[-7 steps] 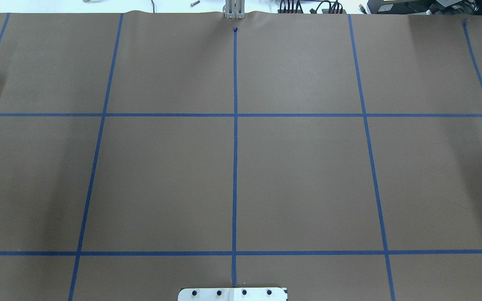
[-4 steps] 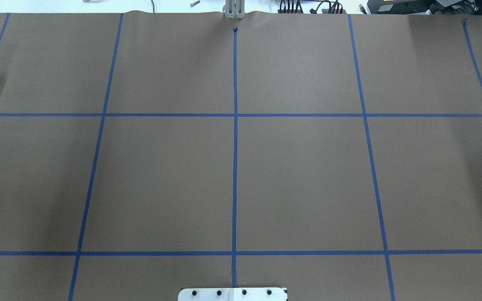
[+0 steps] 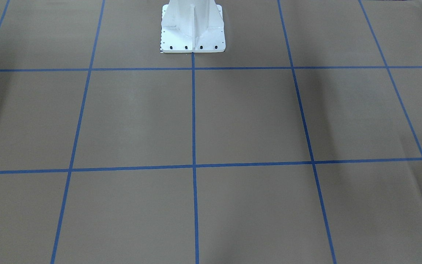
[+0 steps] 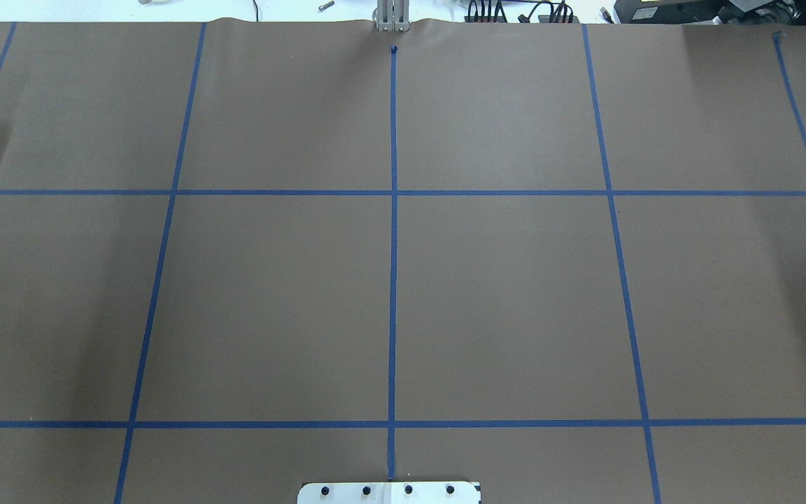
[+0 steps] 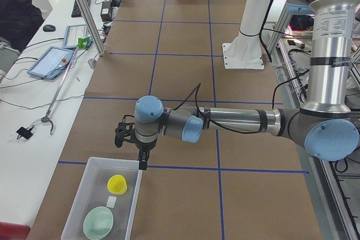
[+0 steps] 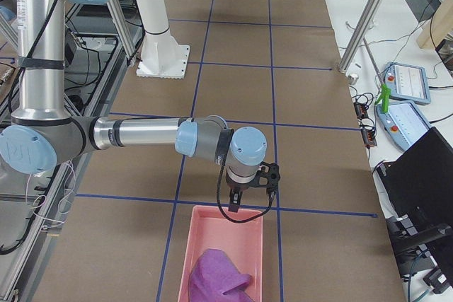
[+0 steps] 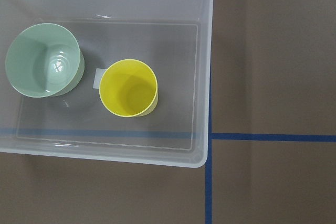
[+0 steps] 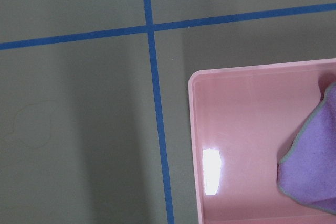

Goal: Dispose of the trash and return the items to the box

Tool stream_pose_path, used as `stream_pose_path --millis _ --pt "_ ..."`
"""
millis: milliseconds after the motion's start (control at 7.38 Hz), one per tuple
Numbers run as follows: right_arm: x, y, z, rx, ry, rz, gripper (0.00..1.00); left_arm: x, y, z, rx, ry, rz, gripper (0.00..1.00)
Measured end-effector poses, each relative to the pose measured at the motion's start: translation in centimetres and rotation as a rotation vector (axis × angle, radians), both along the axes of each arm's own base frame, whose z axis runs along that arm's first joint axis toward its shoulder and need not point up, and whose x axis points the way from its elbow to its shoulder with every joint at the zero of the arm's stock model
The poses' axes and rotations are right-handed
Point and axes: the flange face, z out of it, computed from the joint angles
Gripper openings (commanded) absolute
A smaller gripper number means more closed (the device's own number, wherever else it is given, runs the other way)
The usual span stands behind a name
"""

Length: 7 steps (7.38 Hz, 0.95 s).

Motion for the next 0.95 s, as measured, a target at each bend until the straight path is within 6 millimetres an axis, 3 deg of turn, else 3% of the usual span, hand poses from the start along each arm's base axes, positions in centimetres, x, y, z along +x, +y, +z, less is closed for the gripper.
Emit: stream_pose_path --millis 949 --pt "0.16 -0.58 -0.88 0.019 0.002 0.002 1.0 0.06 0.0 0.07 -0.003 0.0 0.0 0.99"
